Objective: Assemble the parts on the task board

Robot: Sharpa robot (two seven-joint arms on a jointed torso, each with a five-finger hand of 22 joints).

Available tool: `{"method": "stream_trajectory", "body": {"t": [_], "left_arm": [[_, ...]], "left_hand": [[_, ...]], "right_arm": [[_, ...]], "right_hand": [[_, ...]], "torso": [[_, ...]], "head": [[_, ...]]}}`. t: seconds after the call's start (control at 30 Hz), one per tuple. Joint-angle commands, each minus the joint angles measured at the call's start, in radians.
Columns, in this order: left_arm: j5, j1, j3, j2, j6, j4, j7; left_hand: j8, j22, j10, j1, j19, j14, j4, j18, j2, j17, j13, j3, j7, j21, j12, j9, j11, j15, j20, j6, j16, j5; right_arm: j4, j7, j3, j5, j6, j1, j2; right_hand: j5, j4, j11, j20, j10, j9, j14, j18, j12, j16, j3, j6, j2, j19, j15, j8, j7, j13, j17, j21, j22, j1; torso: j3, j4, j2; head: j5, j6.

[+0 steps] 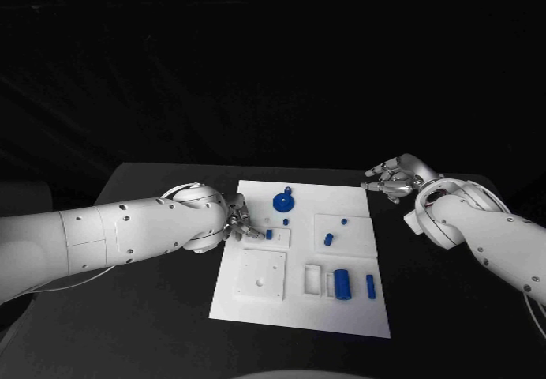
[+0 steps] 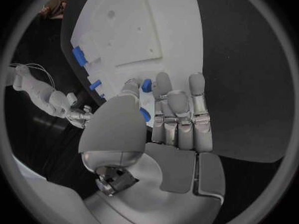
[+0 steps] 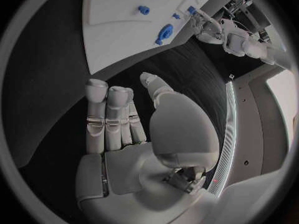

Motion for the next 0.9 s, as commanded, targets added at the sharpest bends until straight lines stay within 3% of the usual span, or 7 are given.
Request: {"method": "stream_trajectory", "body": {"t": [0.03,0.1,0.2,0.33,0.57,0.7,0.9], "left_arm": [[0.016,-0.007,-0.006,-0.004,0.037,0.007,-0.009],[0.023,-0.007,-0.006,-0.006,0.04,0.011,-0.008],[0.031,-0.007,-0.006,-0.01,0.041,0.015,-0.008],[0.04,-0.007,-0.006,-0.014,0.043,0.02,-0.006],[0.058,-0.007,-0.005,-0.025,0.063,0.033,0.0],[0.062,-0.006,-0.005,-0.034,0.065,0.042,0.0],[0.065,0.004,0.001,-0.056,0.044,0.056,0.01]], "left_hand": [[0.069,0.017,0.033,0.013,-0.001,-0.009,-0.019,-0.005,0.007,0.004,0.003,-0.003,0.118,-0.006,-0.026,-0.492,0.008,0.002,0.011,-0.156,-0.002,-0.008],[0.115,0.017,0.027,0.018,-0.002,-0.012,-0.03,-0.002,0.011,0.005,0.011,-0.006,0.12,-0.008,-0.036,-0.555,0.01,0.005,0.014,-0.185,0.0,-0.008],[0.137,0.017,0.023,0.021,-0.002,-0.013,-0.031,-0.001,0.015,0.005,0.015,-0.006,0.123,-0.008,-0.038,-0.59,0.008,0.006,0.015,-0.196,0.001,-0.003],[0.151,0.017,0.017,0.029,-0.002,-0.013,-0.036,0.0,0.028,0.006,0.018,-0.008,0.125,-0.008,-0.038,-0.611,0.008,0.007,0.016,-0.205,0.002,0.033],[0.163,0.018,-0.03,0.048,-0.014,-0.036,-0.024,0.006,0.001,0.012,0.027,0.005,0.14,-0.011,-0.015,-0.648,0.014,0.019,0.026,-0.266,0.014,0.022],[0.194,0.018,-0.049,0.071,-0.016,-0.045,0.002,0.01,-0.012,0.007,-0.036,0.007,0.147,-0.01,0.017,-0.672,0.017,0.024,0.032,-0.304,0.019,0.007],[0.204,0.017,-0.068,0.086,-0.017,-0.046,0.021,0.013,-0.02,0.002,-0.065,0.008,0.154,-0.012,0.03,-0.674,0.021,0.028,0.034,-0.33,0.017,0.004]], "right_arm": [[0.001,0.006,0.0,-0.001,0.005,-0.002,-0.001],[0.001,0.006,0.0,-0.001,0.005,-0.003,-0.001],[0.001,0.006,0.0,-0.001,0.005,-0.004,-0.001],[0.001,0.006,0.0,-0.001,0.005,-0.005,-0.001],[0.0,0.006,0.0,-0.001,0.005,-0.007,-0.001],[-0.001,0.006,0.0,-0.001,0.005,-0.008,0.0],[-0.001,0.006,0.0,-0.001,0.004,-0.01,0.0]], "right_hand": [[0.005,0.0,-0.001,0.0,0.003,-0.002,-0.001,0.017,-0.001,-0.006,-0.004,-0.005,-0.001,0.047,-0.003,-0.004,-0.001,-0.001,-0.001,-0.003,0.063,-0.006],[0.006,0.0,-0.001,0.0,0.003,-0.002,-0.001,0.017,-0.001,-0.007,-0.005,-0.007,-0.001,0.047,-0.003,-0.004,-0.001,-0.001,-0.002,-0.005,0.062,-0.005],[0.006,0.0,-0.001,0.0,0.003,-0.002,-0.001,0.017,-0.001,-0.007,-0.005,-0.007,-0.001,0.047,-0.003,-0.004,-0.001,-0.001,-0.002,-0.005,0.062,-0.005],[0.006,0.0,-0.001,0.0,0.003,-0.002,-0.001,0.017,-0.001,-0.007,-0.005,-0.007,-0.001,0.047,-0.003,-0.004,-0.001,-0.001,-0.002,-0.005,0.062,-0.005],[0.006,0.0,-0.001,0.0,0.003,-0.002,-0.001,0.017,-0.001,-0.007,-0.005,-0.007,-0.001,0.047,-0.003,-0.004,-0.001,-0.001,-0.002,-0.005,0.062,-0.005],[0.006,0.0,-0.001,0.0,0.003,-0.002,-0.001,0.017,-0.001,-0.007,-0.005,-0.007,-0.001,0.047,-0.003,-0.004,-0.001,-0.001,-0.002,-0.005,0.062,-0.005],[0.006,0.0,-0.001,0.0,0.003,-0.002,-0.001,0.017,-0.001,-0.007,-0.005,-0.007,-0.001,0.047,-0.003,-0.004,-0.001,-0.001,-0.002,-0.005,0.062,-0.005]], "torso": [[-0.0003,0.0004,0.0],[-0.0003,0.0003,0.0],[-0.0002,-0.0002,0.0],[-0.0002,0.0,0.001],[0.0005,0.0005,0.0],[0.0007,0.0002,0.0],[0.0004,-0.0006,0.0]], "head": [[0.0,0.001],[0.0,0.001],[0.0,0.001],[-0.001,0.002],[-0.001,0.004],[0.0,0.005],[-0.002,0.009]]}}
